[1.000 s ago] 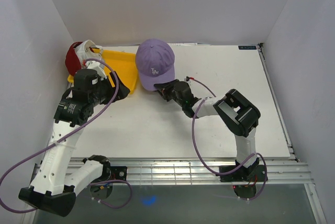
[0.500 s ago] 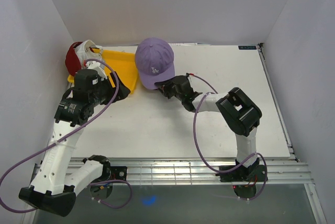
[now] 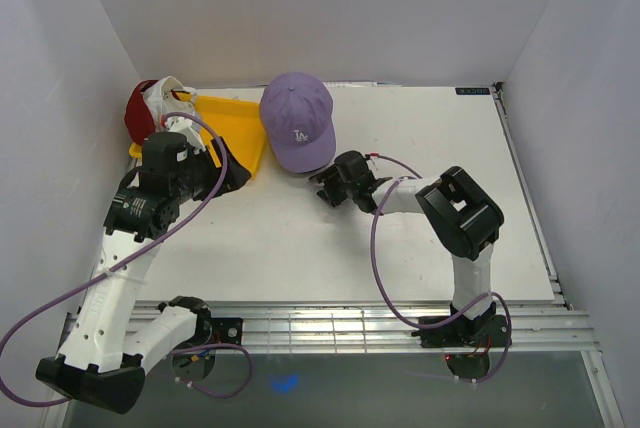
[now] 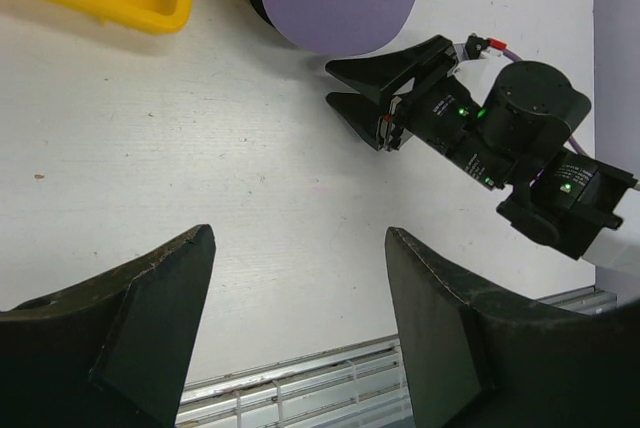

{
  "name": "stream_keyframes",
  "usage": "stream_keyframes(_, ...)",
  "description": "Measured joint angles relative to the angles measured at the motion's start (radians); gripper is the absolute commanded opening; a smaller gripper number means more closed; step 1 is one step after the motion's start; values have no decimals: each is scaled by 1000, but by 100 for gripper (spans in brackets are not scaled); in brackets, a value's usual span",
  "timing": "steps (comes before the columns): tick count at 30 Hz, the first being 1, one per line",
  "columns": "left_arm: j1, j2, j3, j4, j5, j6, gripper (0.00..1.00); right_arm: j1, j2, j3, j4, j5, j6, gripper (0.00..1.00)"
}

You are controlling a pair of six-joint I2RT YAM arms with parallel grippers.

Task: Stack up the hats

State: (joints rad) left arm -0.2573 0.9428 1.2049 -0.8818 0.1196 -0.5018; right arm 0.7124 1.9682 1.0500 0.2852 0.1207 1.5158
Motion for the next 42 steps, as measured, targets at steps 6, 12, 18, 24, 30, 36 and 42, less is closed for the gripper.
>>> stream_keyframes(6,0,1,0,0,1,-11,79,0,-22,-11,-18,0,-18,61)
stream_keyframes(12,0,25,0,13,-9,-20,80,0,-146,-153,-30,0,-52,63)
stream_keyframes(18,0,95,29,18,-65,-28,81,3,-284,-287,-53,-17,-164,63)
stream_keyframes(24,19,202,142,-8,-251,-18,82,29,-421,-372,-48,-69,-320,62)
stream_keyframes(30,214,431,286,27,-316,6,80,47,-577,-401,-68,-145,-468,62)
stream_keyframes(36,329,736,518,60,-360,28,77,48,-743,-405,-144,-183,-583,63)
stream_keyframes(42,332,942,689,60,-410,48,76,48,-864,-405,-231,-192,-657,64)
